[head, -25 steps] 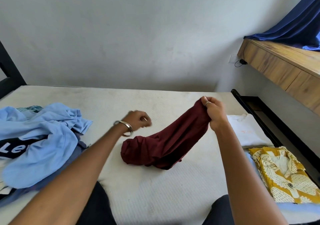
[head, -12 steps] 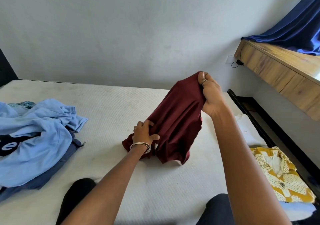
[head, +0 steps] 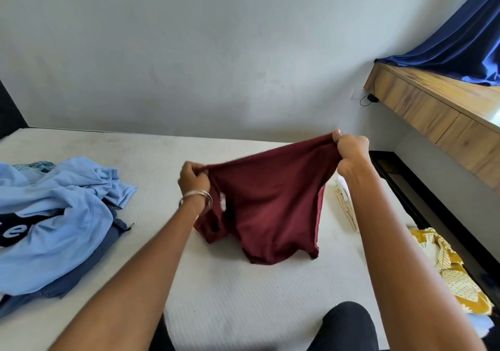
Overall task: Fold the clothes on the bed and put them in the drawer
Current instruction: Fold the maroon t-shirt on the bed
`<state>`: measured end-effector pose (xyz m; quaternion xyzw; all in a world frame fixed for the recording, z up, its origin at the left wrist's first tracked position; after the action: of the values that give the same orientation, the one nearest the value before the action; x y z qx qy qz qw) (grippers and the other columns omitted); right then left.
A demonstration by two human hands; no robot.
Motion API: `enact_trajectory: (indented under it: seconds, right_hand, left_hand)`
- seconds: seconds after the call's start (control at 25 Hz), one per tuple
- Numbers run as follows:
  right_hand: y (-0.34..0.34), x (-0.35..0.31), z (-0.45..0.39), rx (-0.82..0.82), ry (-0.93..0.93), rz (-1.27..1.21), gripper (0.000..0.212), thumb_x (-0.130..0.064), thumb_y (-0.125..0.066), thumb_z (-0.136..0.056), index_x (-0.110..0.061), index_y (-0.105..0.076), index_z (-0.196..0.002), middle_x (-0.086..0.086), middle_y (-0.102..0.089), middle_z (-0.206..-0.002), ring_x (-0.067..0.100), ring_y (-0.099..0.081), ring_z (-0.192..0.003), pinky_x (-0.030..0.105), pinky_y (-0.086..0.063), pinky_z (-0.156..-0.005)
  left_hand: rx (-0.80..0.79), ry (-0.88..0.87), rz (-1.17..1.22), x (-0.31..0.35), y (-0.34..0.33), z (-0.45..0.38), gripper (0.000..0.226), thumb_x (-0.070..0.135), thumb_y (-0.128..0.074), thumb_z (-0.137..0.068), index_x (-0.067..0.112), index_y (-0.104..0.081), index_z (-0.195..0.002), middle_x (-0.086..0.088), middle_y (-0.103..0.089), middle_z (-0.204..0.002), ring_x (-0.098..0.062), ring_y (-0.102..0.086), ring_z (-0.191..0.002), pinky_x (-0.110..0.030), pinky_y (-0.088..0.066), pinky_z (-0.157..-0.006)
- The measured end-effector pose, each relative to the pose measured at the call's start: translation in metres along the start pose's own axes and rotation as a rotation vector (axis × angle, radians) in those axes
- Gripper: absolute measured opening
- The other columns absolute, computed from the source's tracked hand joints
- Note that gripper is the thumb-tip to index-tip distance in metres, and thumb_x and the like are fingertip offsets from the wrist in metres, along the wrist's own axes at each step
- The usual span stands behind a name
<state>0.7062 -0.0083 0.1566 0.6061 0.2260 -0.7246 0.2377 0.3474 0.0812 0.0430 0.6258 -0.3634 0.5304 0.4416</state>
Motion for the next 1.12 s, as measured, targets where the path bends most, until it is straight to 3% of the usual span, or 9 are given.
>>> enact_trajectory:
  seconds: [0.16,0.28,0.36,0.52,0.68,0.8,0.96,1.04,1.12]
  right_hand:
    - [0.022,0.028,-0.019,0.086,0.102,0.088,0.018,-0.006,-0.058,-0.095,-0.019,-0.063,-0.107,-0.002,-0.056,-0.086,0.013,-0.054,-0.072,0.032,-0.050,-0.068]
    - [0.012,0.023,-0.018,-0.191,0.291,0.292,0.029,-0.002,-0.047,-0.100,-0.017,-0.072,-0.105,0.003,-0.055,-0.081,0.011,-0.043,-0.064,0.028,-0.037,-0.059]
    - [0.003,0.021,-0.009,-0.430,0.336,0.450,0.021,-0.002,-0.054,-0.098,-0.004,-0.072,-0.110,0.008,-0.062,-0.085,0.015,-0.049,-0.072,0.026,-0.036,-0.063]
    - [-0.007,0.006,0.004,-0.611,0.441,0.894,0.026,-0.004,-0.076,-0.082,-0.004,-0.073,-0.109,0.007,-0.073,-0.092,0.009,-0.065,-0.079,0.020,-0.051,-0.075]
    - [-0.012,-0.038,0.004,-0.039,0.678,0.842,0.017,-0.005,-0.060,-0.092,0.001,-0.073,-0.101,0.021,-0.067,-0.104,0.034,-0.057,-0.106,0.023,-0.038,-0.085]
    - [0.001,-0.056,0.008,0.215,0.712,0.471,0.021,-0.002,-0.049,-0.093,-0.005,-0.070,-0.094,0.009,-0.053,-0.108,0.022,-0.046,-0.105,0.016,-0.027,-0.084]
    - [0.015,-0.002,-0.010,-0.205,0.366,0.068,0.033,0.002,-0.042,-0.087,-0.020,-0.050,-0.063,-0.012,-0.042,-0.057,0.007,-0.035,-0.057,0.027,-0.028,-0.056]
    - [0.022,0.045,-0.004,-0.431,0.148,0.356,0.033,-0.001,-0.047,-0.095,-0.016,-0.053,-0.067,-0.006,-0.044,-0.055,0.011,-0.038,-0.053,0.026,-0.031,-0.052]
    - [0.030,0.083,0.003,-0.671,-0.069,0.587,0.031,-0.009,-0.051,-0.101,-0.010,-0.059,-0.071,0.000,-0.038,-0.057,0.009,-0.031,-0.045,0.018,-0.026,-0.041]
  left_hand:
    - [-0.279,-0.478,-0.282,0.089,0.005,-0.032,0.011,0.006,-0.068,-0.082,0.013,-0.071,-0.089,-0.003,-0.069,-0.084,-0.016,-0.061,-0.078,-0.022,-0.045,-0.074]
    - [-0.564,-0.753,-0.756,0.126,-0.002,-0.042,0.033,0.033,-0.084,-0.068,0.020,-0.074,-0.097,-0.001,-0.068,-0.091,-0.020,-0.062,-0.088,-0.029,-0.045,-0.082]
    - [-0.479,-0.828,-1.171,0.134,0.001,-0.057,0.038,0.039,-0.081,-0.070,0.021,-0.072,-0.102,-0.006,-0.066,-0.099,-0.028,-0.059,-0.100,-0.034,-0.041,-0.086]
    - [-0.187,-0.462,-0.765,0.124,0.033,-0.085,0.024,0.033,-0.073,-0.081,0.008,-0.070,-0.081,-0.014,-0.065,-0.084,-0.036,-0.059,-0.095,-0.035,-0.044,-0.080]
    - [-0.078,-0.388,-0.269,0.123,0.030,-0.074,0.018,0.020,-0.062,-0.092,0.004,-0.067,-0.099,-0.011,-0.067,-0.095,-0.024,-0.057,-0.088,-0.025,-0.038,-0.079]
    - [-0.228,-0.559,0.049,0.159,0.023,-0.054,0.003,0.026,-0.065,-0.086,0.024,-0.067,-0.088,0.005,-0.064,-0.084,-0.012,-0.056,-0.080,-0.025,-0.044,-0.078]
    - [-0.822,-0.581,-0.829,0.109,0.004,-0.033,0.043,0.040,-0.087,-0.062,0.033,-0.070,-0.101,0.010,-0.071,-0.094,-0.010,-0.065,-0.085,-0.025,-0.049,-0.078]
    - [-1.133,-0.241,-1.399,0.033,0.023,-0.020,0.045,0.045,-0.088,-0.058,0.028,-0.070,-0.096,0.001,-0.072,-0.097,-0.018,-0.068,-0.084,-0.030,-0.053,-0.076]
    - [-1.343,0.216,-1.470,-0.022,0.049,-0.007,0.056,0.037,-0.089,-0.058,0.016,-0.070,-0.106,-0.009,-0.072,-0.103,-0.027,-0.069,-0.093,-0.040,-0.055,-0.086]
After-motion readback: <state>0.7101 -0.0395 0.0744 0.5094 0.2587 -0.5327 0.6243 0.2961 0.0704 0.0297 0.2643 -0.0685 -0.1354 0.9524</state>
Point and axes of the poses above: each hand's wrist, its own z-axis away from the middle knuckle, its own y-axis out of the back of the hand, x = y × z, the point moved 7 cm from there along -z, towards the middle knuckle
